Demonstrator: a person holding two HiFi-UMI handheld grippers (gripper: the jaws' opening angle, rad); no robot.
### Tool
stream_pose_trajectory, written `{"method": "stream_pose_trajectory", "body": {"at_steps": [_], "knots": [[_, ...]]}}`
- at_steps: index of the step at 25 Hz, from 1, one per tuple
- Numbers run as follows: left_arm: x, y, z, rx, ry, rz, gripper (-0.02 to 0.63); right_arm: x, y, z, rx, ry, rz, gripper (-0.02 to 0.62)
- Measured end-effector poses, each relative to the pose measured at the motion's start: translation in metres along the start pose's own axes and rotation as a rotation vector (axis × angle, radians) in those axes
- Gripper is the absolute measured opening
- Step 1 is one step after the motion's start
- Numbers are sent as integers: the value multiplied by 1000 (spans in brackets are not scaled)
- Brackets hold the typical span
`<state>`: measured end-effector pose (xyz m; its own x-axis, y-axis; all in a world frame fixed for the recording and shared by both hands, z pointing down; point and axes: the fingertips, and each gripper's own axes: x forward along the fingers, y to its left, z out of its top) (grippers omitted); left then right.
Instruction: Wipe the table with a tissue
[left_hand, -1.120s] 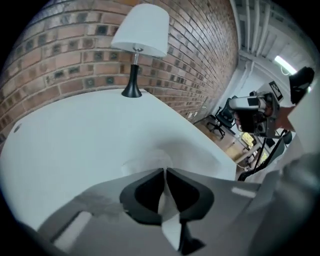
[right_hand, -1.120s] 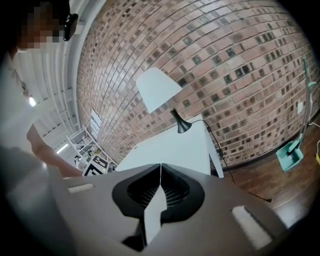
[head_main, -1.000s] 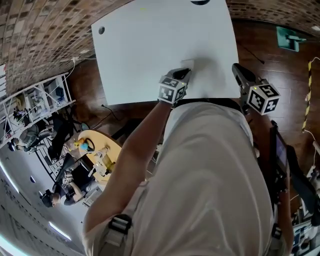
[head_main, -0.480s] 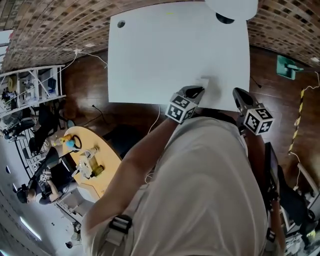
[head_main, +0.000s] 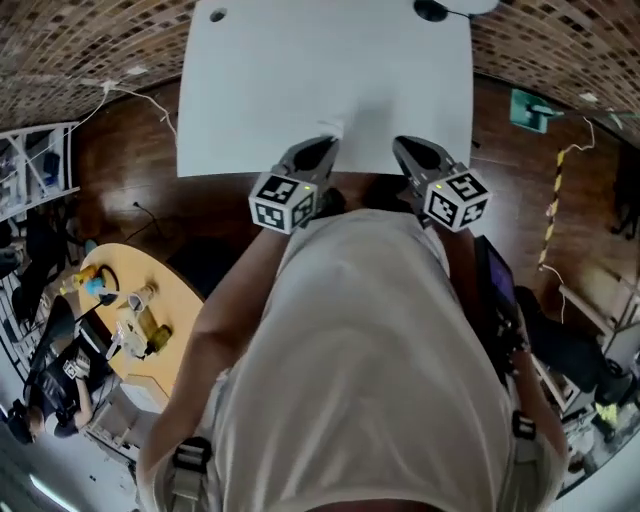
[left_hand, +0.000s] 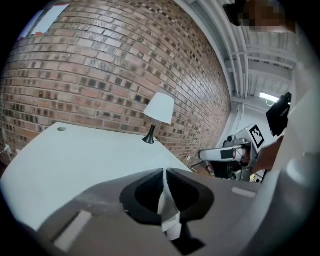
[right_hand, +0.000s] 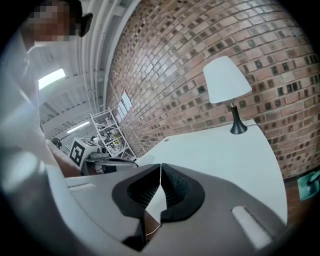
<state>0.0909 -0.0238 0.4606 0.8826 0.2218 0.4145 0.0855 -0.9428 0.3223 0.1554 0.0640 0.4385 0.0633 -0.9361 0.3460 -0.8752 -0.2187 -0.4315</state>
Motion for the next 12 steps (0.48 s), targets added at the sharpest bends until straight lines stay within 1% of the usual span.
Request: {"method": "stream_pose_trajectory", "body": {"at_steps": [2, 6, 8, 12], "knots": [[-21, 13, 7, 1, -37, 19, 21, 13, 22, 10, -47, -36, 28, 11], [-29, 6, 4, -52, -64, 22, 21, 1, 40, 20, -83, -67, 37, 11], [-32, 5, -5, -70, -67, 15, 21, -5, 48, 18, -91, -65, 36, 11], [-48, 9, -14, -63, -74, 7, 23, -3, 74, 7, -126, -59, 62, 11]]}}
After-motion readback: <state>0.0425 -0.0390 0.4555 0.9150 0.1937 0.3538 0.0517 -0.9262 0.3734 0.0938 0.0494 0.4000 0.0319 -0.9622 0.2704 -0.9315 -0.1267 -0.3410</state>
